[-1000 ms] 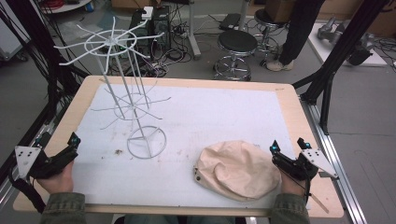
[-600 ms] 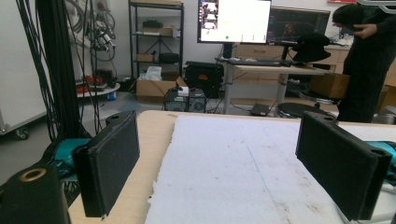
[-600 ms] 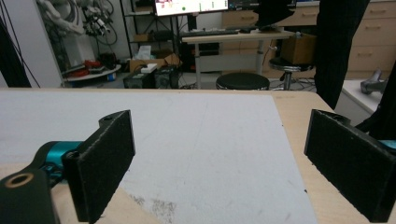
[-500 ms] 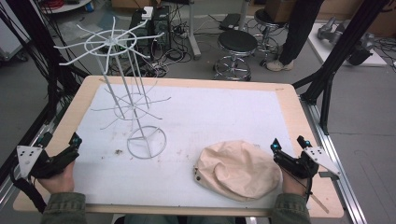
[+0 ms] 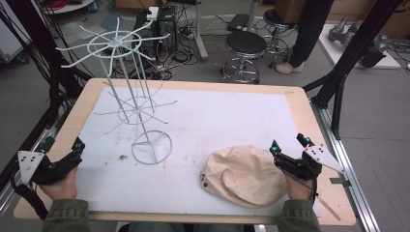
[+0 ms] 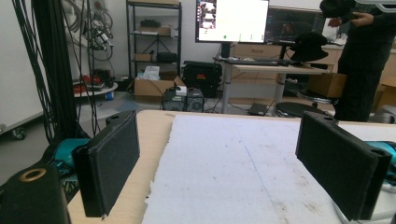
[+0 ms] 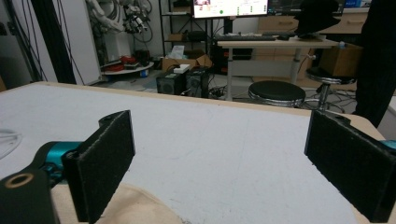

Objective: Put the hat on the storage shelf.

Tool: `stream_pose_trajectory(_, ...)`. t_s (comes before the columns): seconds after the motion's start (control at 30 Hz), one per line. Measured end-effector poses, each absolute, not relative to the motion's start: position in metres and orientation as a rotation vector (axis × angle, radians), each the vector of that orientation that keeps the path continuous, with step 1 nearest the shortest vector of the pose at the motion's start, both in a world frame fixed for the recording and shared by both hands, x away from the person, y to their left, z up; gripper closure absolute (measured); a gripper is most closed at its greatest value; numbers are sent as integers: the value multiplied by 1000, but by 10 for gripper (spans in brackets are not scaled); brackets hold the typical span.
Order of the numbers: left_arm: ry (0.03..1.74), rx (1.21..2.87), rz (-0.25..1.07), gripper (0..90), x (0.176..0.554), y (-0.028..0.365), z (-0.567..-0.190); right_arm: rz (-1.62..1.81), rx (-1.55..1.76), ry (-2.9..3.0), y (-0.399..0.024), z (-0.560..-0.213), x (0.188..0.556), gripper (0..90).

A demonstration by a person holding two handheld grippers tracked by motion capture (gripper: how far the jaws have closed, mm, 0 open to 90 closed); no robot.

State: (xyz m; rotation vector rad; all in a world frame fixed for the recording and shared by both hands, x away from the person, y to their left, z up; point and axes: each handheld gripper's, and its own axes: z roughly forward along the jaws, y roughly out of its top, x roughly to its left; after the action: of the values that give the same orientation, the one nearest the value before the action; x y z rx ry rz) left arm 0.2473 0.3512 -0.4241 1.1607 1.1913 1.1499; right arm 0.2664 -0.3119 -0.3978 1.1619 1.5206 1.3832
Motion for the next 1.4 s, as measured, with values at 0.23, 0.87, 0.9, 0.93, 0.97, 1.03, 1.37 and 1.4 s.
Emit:
stream_pose_trajectory(0.23,1192,1162,1150,139,248,351,-424,1385,1142,1566,-308,-397,271,77)
stream_pose_trajectory(0.87,1186,1167,1149,139,248,350,-424,1385,1118,1728,-300,-393,284,77)
stream_pose_trajectory(0.9,1187,1163,1148,139,248,350,-424,1380,1118,1742,-300,-393,285,77)
stream_pose_trajectory(0.93,1186,1162,1148,139,248,350,-424,1371,1112,1769,-299,-394,286,77)
stream_pose_trajectory(0.97,1186,1162,1149,139,248,350,-424,1361,1109,1787,-299,-394,287,77)
stream_pose_trajectory(1.03,1186,1165,1150,139,248,351,-424,1341,1098,1831,-297,-394,289,77)
stream_pose_trajectory(1.37,1185,1166,1147,139,249,350,-425,1277,1060,2000,-294,-399,299,77)
stream_pose_trajectory(1.4,1186,1169,1148,139,249,351,-425,1270,1056,2017,-294,-399,300,77)
